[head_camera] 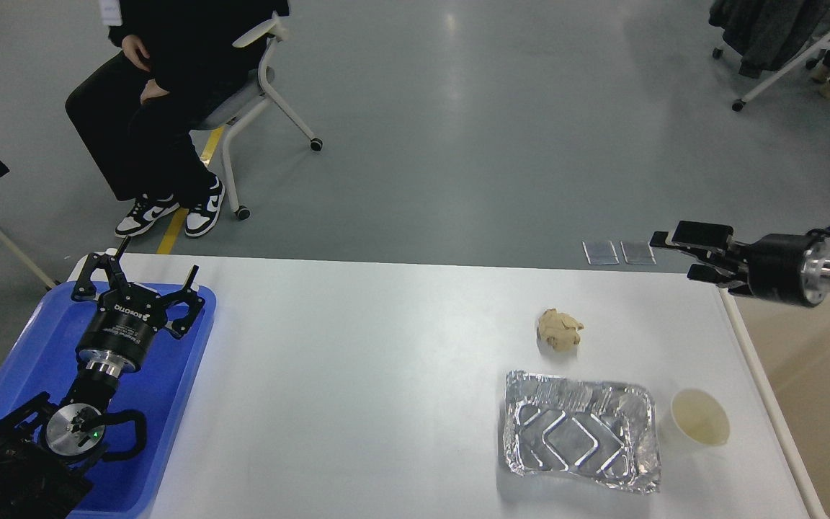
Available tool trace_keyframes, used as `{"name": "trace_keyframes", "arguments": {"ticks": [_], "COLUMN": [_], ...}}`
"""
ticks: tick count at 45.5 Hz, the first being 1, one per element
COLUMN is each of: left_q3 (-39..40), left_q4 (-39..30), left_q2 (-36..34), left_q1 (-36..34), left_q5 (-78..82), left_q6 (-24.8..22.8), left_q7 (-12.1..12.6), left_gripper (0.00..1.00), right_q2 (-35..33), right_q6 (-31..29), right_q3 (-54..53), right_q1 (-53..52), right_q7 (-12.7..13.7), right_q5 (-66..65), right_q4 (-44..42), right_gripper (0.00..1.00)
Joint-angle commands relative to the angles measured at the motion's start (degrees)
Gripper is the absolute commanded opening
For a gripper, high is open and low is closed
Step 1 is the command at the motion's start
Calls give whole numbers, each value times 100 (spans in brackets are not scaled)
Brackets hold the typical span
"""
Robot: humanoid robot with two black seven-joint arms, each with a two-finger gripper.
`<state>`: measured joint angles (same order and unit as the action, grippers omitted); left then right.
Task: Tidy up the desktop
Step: 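Swing the right gripper over the small cream paper cup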
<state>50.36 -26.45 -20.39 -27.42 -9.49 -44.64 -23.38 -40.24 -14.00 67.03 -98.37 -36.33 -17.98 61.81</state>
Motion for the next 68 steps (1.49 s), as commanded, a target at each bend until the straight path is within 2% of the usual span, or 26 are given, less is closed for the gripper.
{"name": "trace_keyframes", "arguments": {"ticks": [1,3,4,6,17,35,40,51,63,68], "left_q3": [0,0,0,0,0,0,0,0,0,0], "left_q4": [0,0,0,0,0,0,0,0,0,0], "left_q2": [0,0,0,0,0,0,0,0,9,9], "left_q1": [8,0,0,0,0,0,0,0,0,0], "left_q5": [0,0,0,0,0,0,0,0,0,0], "left_q6": [-1,-1,-1,-1,-1,-1,-1,-1,-1,-1], "left_q7": [1,1,1,1,1,1,1,1,1,9], "left_gripper": [99,99,99,99,99,99,99,99,99,99], "right_q2": [674,789,911,1052,2002,2213,2284,2055,1923,1529], "right_q6": [-1710,-2140,-2656,-3072,-3100,-3100,-3100,-3100,-3100,-3100], "right_q3": [1892,1997,2015,2042,2051,2112,2103,2112,2024,1761], "right_q1": [-1852,-2071,-2386,-2642,-3145,-3567,-3505,-3110,-3119,-2846], "right_q7": [30,30,30,30,30,82,407,1479,1524,1524], "right_q5": [-56,-56,-56,-56,-56,-161,-916,-1454,-1392,-1384], "right_q4": [438,446,481,569,684,578,596,596,1009,1000], "right_gripper": [100,100,100,100,100,100,100,100,100,100]}}
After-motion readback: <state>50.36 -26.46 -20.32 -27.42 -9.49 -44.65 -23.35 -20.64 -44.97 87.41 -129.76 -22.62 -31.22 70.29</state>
